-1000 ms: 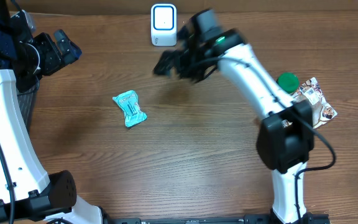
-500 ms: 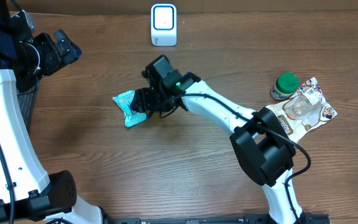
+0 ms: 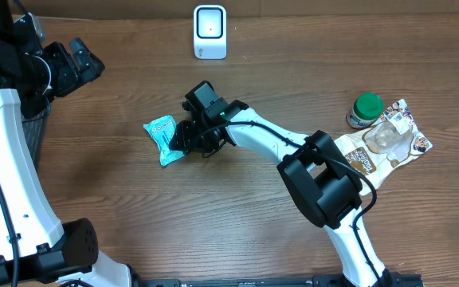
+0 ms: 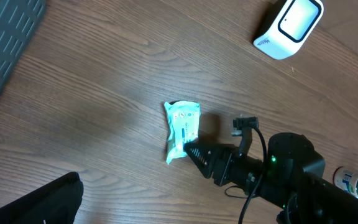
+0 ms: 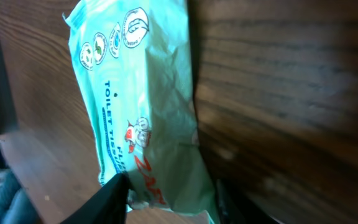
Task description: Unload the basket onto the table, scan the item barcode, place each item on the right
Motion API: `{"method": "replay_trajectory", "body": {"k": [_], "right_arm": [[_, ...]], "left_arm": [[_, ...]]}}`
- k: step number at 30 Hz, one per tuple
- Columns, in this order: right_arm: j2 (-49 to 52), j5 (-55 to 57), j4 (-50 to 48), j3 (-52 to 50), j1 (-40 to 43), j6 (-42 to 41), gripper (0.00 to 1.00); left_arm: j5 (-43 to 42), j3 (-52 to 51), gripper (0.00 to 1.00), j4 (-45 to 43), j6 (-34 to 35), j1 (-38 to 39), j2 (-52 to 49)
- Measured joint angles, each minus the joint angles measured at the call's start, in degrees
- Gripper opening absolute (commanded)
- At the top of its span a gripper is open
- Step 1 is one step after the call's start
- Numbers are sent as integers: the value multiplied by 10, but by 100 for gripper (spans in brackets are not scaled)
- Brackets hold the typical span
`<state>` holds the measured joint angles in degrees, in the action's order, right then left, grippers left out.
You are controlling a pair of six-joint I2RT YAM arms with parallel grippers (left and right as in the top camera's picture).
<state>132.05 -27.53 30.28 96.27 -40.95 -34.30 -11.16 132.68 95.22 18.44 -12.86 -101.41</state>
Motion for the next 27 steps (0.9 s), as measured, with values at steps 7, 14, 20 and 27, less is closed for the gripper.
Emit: {"method": "replay_trajectory", "body": {"k": [7, 14, 20, 27], "right_arm": [[2, -14, 11, 0, -1, -2, 4], [2, -22, 81, 20, 4, 33, 4], [2, 34, 229, 74, 15, 101, 4], [-33, 247, 380, 117, 14, 128, 4]], "left_arm": [[0, 0, 100, 0, 0, 0, 0], [0, 0, 100, 0, 0, 0, 0], [0, 0, 100, 0, 0, 0, 0], [0, 0, 100, 0, 0, 0, 0]]}}
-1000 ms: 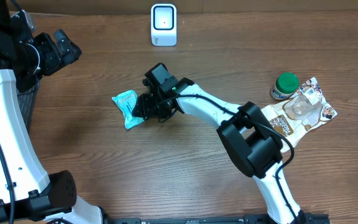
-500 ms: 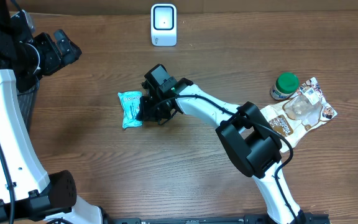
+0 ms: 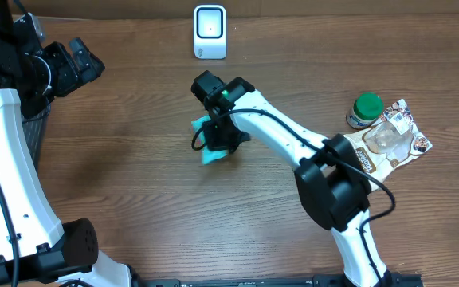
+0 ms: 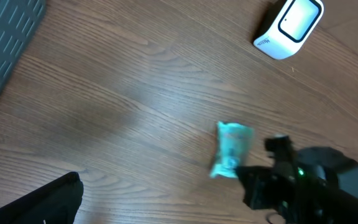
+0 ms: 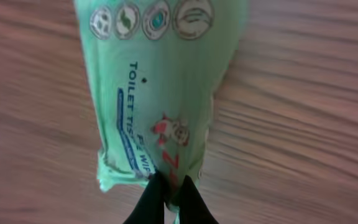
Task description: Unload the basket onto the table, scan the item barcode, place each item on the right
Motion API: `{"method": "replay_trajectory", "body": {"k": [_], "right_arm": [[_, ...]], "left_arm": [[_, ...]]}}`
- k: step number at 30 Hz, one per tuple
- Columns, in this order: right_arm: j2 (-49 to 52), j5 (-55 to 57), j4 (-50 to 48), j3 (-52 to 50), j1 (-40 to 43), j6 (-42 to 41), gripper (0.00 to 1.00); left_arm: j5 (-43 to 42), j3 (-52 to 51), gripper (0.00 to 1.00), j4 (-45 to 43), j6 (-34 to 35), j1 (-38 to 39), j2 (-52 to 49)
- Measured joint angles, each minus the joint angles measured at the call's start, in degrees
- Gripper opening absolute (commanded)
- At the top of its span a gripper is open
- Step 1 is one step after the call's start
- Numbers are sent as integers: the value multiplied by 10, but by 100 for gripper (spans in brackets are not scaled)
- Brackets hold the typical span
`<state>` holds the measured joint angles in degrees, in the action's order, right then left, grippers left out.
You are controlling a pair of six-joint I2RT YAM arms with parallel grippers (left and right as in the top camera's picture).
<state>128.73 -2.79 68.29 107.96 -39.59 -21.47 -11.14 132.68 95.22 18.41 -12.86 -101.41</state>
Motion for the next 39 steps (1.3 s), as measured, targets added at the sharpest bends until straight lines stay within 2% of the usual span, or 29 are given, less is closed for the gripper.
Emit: {"method": "replay_trajectory", "body": {"k": [4, 10, 15, 19, 24, 26, 28, 29, 33, 37, 39], "right_arm": [[-15, 154, 74, 1, -9, -35, 4], [-15, 380, 179, -11, -36, -135, 4], [-15, 442, 183, -11, -49, -170, 4], [-7, 455, 172, -11, -56, -170, 4], [49, 463, 164, -11, -87, -155, 4], [64, 462, 155, -13, -106, -152, 14], [68, 457, 157, -13, -125, -152, 32], [68, 450, 160, -10, -134, -152, 37], [68, 408, 172, 28, -136, -144, 39], [66, 346, 174, 76, -93, -122, 40], [59, 289, 163, 93, -50, -93, 47]], "left_arm": [[0, 0, 100, 0, 0, 0, 0], [0, 0, 100, 0, 0, 0, 0], [0, 0, 100, 0, 0, 0, 0], [0, 0, 99, 0, 0, 0, 0], [0, 0, 100, 0, 0, 0, 0], [0, 0, 100, 0, 0, 0, 0], [0, 0, 100, 0, 0, 0, 0], [0, 0, 100, 0, 0, 0, 0], [0, 0, 100, 0, 0, 0, 0], [0, 0, 100, 0, 0, 0, 0], [0, 0, 100, 0, 0, 0, 0]]}}
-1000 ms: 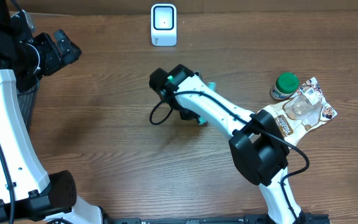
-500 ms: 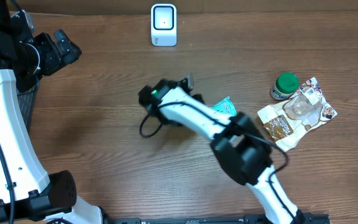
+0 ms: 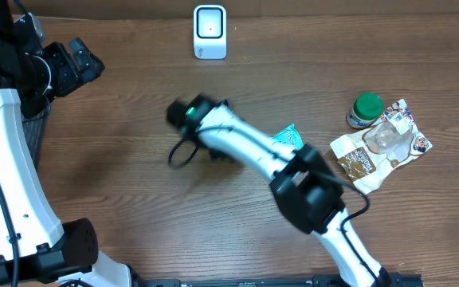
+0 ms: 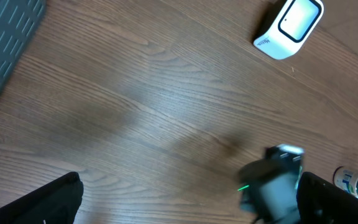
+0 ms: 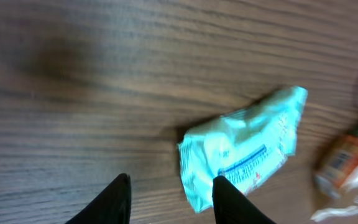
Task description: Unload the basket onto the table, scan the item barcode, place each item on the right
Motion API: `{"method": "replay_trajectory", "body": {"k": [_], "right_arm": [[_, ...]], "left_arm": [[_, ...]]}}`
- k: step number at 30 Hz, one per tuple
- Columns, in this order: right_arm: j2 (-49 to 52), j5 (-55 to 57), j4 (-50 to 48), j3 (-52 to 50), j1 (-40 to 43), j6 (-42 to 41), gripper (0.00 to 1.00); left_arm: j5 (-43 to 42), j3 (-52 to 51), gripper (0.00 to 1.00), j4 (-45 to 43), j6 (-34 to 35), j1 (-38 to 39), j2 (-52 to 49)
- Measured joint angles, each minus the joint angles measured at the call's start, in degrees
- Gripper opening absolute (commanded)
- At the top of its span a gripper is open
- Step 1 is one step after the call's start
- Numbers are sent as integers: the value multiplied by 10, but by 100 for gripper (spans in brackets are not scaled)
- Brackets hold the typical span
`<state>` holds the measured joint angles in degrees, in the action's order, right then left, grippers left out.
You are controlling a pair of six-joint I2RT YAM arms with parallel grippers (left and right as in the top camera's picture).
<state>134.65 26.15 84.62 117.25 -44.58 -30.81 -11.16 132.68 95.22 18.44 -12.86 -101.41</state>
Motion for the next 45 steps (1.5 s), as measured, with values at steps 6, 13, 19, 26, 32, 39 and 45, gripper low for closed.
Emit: {"method": "replay_trajectory", "body": {"k": [6, 13, 19, 26, 32, 39, 45], "right_arm": [[-33, -161, -10, 5, 113, 108, 64], [-39, -362, -25, -10, 258, 244, 65], [-39, -434, -57, -92, 340, 316, 63], [-45, -487, -128, -182, 389, 357, 61], [-61, -553, -158, -228, 405, 399, 56], [-76, -591, -205, -282, 390, 412, 19], [-87, -642, -286, -342, 382, 361, 4]], "left_arm": [[0, 0, 100, 0, 0, 0, 0], [0, 0, 100, 0, 0, 0, 0], [0, 0, 100, 0, 0, 0, 0], [0, 0, 100, 0, 0, 0, 0], [0, 0, 99, 0, 0, 0, 0], [0, 0, 100, 0, 0, 0, 0], [0, 0, 100, 0, 0, 0, 0]]}}
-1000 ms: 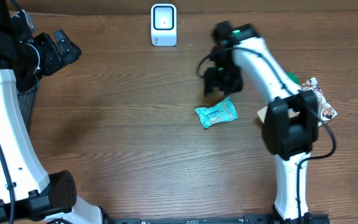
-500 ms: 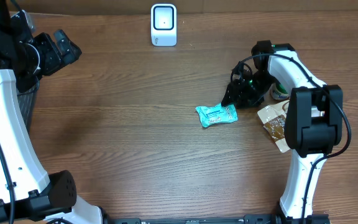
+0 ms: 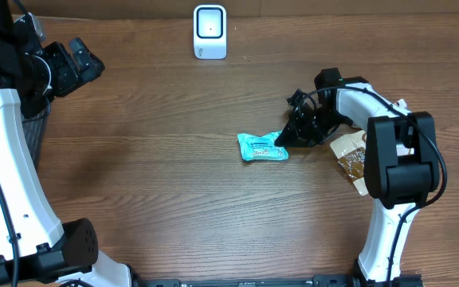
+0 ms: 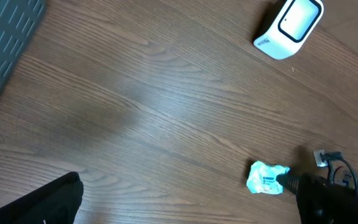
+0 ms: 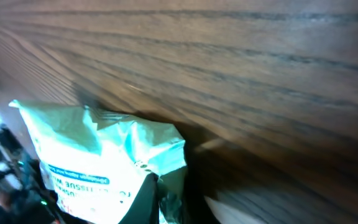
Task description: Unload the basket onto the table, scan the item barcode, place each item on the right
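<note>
The teal wipes packet (image 3: 261, 147) lies flat on the wooden table right of centre, also seen as the packet (image 4: 266, 178) in the left wrist view. My right gripper (image 3: 281, 139) reaches it from the right, low over the table. Up close, the right gripper (image 5: 166, 199) is shut on the crimped edge of the packet (image 5: 98, 155). The white barcode scanner (image 3: 210, 32) stands at the table's far edge, well away from the packet; it shows as the scanner (image 4: 289, 28) too. My left gripper (image 3: 86, 60) hangs open and empty high at the far left.
A brown snack pouch (image 3: 349, 155) lies just right of my right gripper, partly under the arm. A dark grey bin (image 3: 34, 119) stands off the left edge. The right arm spans the table's right side.
The right gripper was open at left-centre with the packet lying free right of centre. Now it sits at the packet's right end, shut on its edge; the packet has shifted slightly left.
The packet first lay left of centre with my right gripper's fingers around its end. Then the gripper was shut on it nearer the middle. Later the packet lay released right of centre, the gripper open. Now the gripper holds it again from the right.
</note>
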Motion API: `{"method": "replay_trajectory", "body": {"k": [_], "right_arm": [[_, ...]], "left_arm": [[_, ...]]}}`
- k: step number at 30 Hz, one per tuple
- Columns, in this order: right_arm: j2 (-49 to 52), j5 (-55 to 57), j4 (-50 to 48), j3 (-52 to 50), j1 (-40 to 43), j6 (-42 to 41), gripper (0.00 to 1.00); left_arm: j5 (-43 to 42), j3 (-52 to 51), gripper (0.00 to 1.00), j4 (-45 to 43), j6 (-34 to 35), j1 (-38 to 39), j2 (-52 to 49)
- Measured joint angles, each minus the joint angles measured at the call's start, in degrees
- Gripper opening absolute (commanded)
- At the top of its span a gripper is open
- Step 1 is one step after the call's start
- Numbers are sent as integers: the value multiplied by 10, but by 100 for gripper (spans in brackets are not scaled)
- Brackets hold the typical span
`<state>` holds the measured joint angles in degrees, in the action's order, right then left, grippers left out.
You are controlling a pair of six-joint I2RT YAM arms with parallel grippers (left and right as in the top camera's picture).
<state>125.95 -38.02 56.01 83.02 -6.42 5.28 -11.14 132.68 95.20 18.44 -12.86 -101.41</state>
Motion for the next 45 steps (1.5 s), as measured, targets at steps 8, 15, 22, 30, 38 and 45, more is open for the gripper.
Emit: {"method": "replay_trajectory", "body": {"k": [8, 15, 22, 30, 38, 45], "right_arm": [[-1, 2, 49, 8, 0, -34, 4], [-57, 133, 117, 60, -14, -90, 4], [-208, 445, 183, 113, -129, -251, 4], [-142, 712, 279, 115, -280, -393, 4], [-61, 761, 256, 113, -353, -434, 32], [-50, 610, 149, 113, -431, -392, 40]], "left_arm": [[0, 0, 99, 0, 0, 0, 0], [0, 0, 99, 0, 0, 0, 0], [0, 0, 100, 0, 0, 0, 0], [0, 0, 100, 0, 0, 0, 0], [0, 0, 100, 0, 0, 0, 0], [0, 0, 99, 0, 0, 0, 0]]}}
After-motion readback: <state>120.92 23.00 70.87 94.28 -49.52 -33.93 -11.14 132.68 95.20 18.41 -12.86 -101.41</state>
